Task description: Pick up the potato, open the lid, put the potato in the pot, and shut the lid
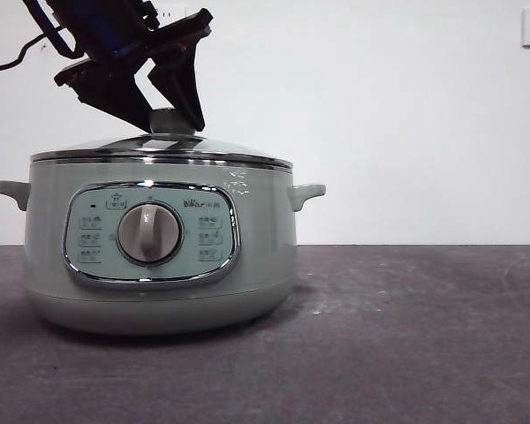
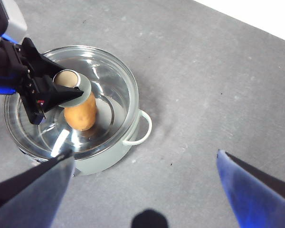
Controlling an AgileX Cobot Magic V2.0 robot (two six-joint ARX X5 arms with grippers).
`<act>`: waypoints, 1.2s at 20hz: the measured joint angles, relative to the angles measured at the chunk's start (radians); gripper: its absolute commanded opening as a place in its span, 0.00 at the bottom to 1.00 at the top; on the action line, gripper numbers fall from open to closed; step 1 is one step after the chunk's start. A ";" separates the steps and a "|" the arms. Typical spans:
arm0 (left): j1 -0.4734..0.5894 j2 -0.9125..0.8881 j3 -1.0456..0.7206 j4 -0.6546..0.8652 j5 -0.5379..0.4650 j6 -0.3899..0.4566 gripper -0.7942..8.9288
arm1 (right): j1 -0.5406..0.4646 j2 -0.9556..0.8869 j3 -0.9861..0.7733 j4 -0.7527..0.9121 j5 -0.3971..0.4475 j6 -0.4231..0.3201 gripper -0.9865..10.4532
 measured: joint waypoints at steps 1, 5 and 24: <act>0.000 0.000 0.000 0.001 0.000 0.000 0.51 | 0.000 0.000 0.000 0.000 0.000 0.001 0.53; -0.001 -0.001 0.000 0.031 0.015 0.000 0.51 | 0.000 0.000 0.000 0.000 0.000 0.003 0.53; -0.016 -0.472 0.135 -0.331 -0.127 0.088 0.07 | 0.000 -0.089 -0.214 0.148 0.077 0.014 0.07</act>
